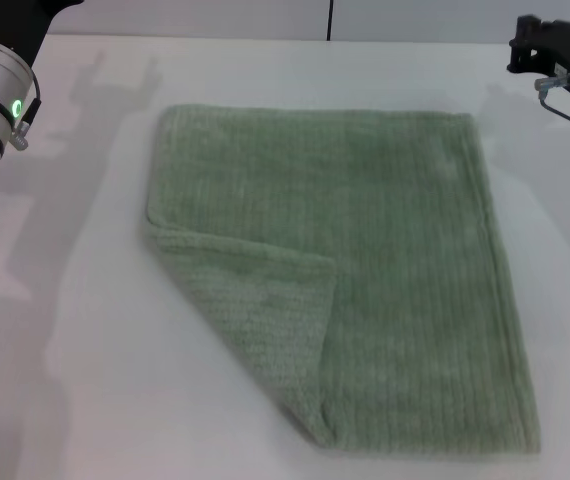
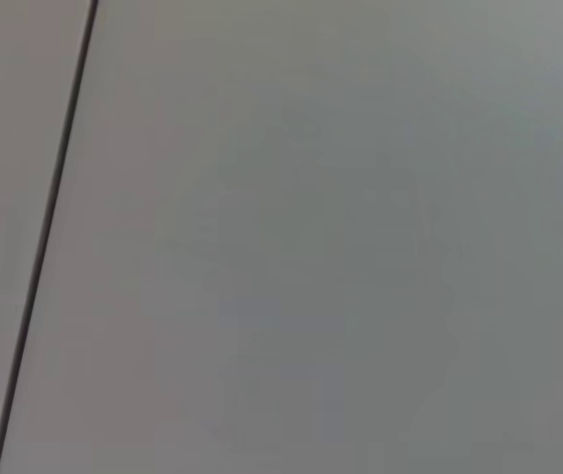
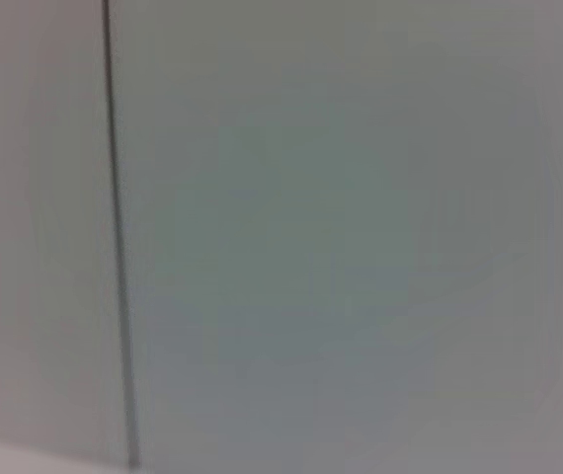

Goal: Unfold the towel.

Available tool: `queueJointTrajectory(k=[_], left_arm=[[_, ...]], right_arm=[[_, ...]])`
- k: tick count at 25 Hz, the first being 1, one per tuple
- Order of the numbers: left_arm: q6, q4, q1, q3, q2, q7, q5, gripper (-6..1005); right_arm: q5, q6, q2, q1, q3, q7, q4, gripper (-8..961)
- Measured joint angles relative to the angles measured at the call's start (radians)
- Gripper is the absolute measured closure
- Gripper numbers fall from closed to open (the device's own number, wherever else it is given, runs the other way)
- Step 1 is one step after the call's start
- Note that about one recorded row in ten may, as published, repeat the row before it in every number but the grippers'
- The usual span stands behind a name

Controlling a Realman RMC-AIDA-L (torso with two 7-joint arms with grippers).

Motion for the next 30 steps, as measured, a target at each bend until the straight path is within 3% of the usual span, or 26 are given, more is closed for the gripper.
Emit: queueJointTrajectory(k=[1, 2, 3, 6, 7, 9, 12, 17, 23, 30], left_arm=[[0.000, 0.000, 0.000, 0.000, 0.000, 0.000, 0.000, 205], [0.001, 0.002, 0.000, -0.001, 0.000, 0.000, 0.000, 205], [0.001, 0.002, 0.000, -0.001, 0.000, 0.000, 0.000, 206], [0.002, 0.008, 0.001, -0.002, 0.000, 0.000, -0.001, 207], [0.003, 0.010, 0.001, -0.002, 0.000, 0.000, -0.001, 208], [0.003, 0.011, 0.001, -0.002, 0.000, 0.000, -0.001, 209], [0.004, 0.012, -0.002, -0.002, -0.001, -0.001, -0.001, 211], [0.006, 0.013, -0.007, -0.001, -0.001, -0.003, -0.001, 214], [0.008, 0.017, -0.008, -0.002, -0.001, -0.004, -0.001, 217], [0.008, 0.022, -0.011, -0.002, -0.001, -0.010, -0.001, 221]], right_arm=[[0.000, 0.000, 0.000, 0.000, 0.000, 0.000, 0.000, 938], [0.000, -0.137, -0.001, 0.006, 0.053, 0.000, -0.051, 941], [0.000, -0.137, -0.001, 0.006, 0.053, 0.000, -0.051, 944], [-0.001, -0.330, -0.003, 0.023, 0.126, 0.000, -0.109, 952], [-0.006, -0.457, -0.004, 0.038, 0.173, 0.000, -0.145, 952], [-0.014, -0.524, -0.005, 0.048, 0.197, 0.000, -0.160, 952], [-0.056, -0.760, -0.005, 0.111, 0.294, 0.003, -0.181, 952], [-0.134, -0.941, -0.012, 0.195, 0.344, 0.003, -0.162, 952], [-0.222, -1.041, -0.020, 0.296, 0.359, 0.003, -0.074, 952], [-0.244, -1.076, -0.051, 0.409, 0.360, -0.016, 0.077, 952]])
